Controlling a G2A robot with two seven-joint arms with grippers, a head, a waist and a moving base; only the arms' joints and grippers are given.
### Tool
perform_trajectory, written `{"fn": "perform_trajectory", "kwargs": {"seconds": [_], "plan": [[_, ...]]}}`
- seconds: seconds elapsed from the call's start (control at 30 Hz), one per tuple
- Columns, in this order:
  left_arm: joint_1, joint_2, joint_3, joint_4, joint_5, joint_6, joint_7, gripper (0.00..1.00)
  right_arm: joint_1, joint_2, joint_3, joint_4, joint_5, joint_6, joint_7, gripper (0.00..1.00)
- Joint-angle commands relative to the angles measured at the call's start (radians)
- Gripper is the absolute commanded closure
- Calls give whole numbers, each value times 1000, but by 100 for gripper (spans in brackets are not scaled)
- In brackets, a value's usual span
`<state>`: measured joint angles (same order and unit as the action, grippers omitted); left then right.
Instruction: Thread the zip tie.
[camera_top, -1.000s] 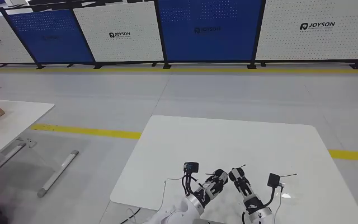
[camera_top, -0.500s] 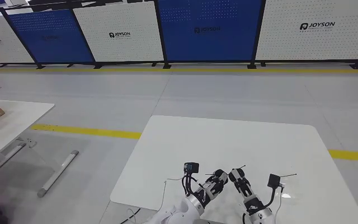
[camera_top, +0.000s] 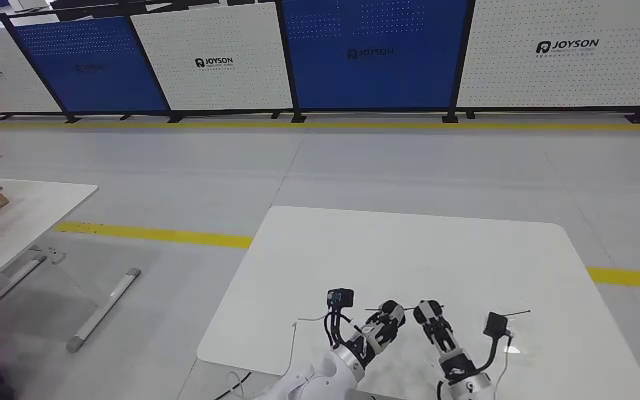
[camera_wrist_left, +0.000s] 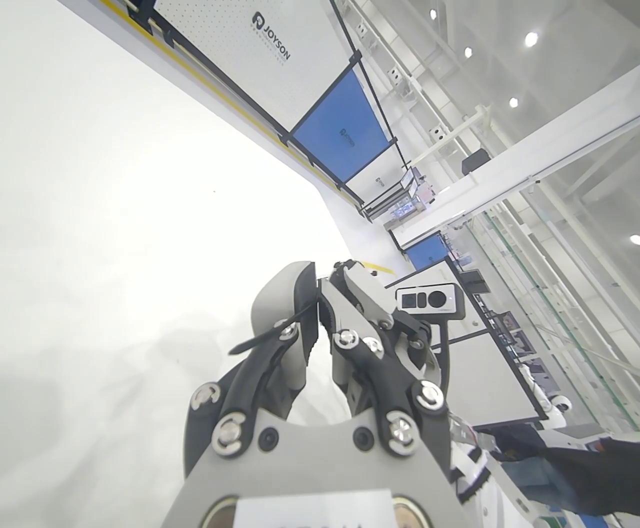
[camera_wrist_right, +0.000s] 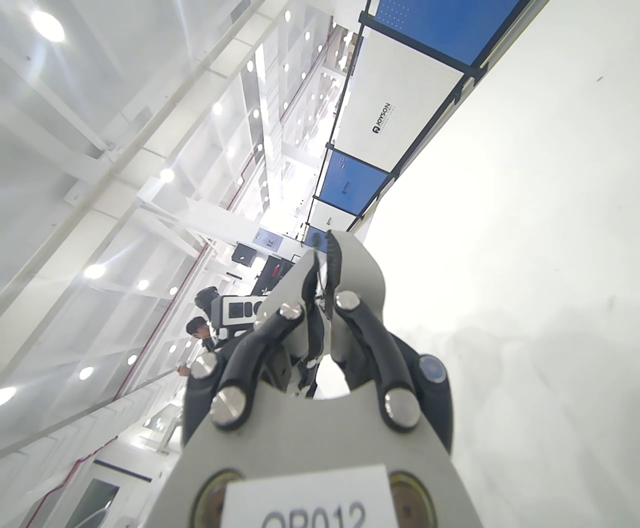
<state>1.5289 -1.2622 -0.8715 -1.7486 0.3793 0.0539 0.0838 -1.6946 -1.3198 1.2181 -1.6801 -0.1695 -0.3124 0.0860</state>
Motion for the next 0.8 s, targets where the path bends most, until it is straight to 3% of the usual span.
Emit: {"fn": "perform_trajectory", "kwargs": {"seconds": [0.0,0.5,0.53,0.57,0.6,0.77], "plan": [[1,-1,-1,0,-1,0,2,100,-1,0,1,0,1,-1,0,100],[7,-2,-3,-12,8,-5,-5,100,-2,3,-3,-7,-27,4,-4,100],[7,-2,-4,-13,8,-2,-4,98,-3,3,-2,-8,-34,8,-15,100],[7,-2,-5,-13,8,-1,-3,87,-3,3,-3,-9,-40,13,-23,100],[7,-2,-6,-14,7,0,-2,82,-3,2,-3,-9,-47,18,-34,100],[12,-2,-18,-18,-2,0,8,79,-1,0,-11,-7,-65,33,-68,100]]}}
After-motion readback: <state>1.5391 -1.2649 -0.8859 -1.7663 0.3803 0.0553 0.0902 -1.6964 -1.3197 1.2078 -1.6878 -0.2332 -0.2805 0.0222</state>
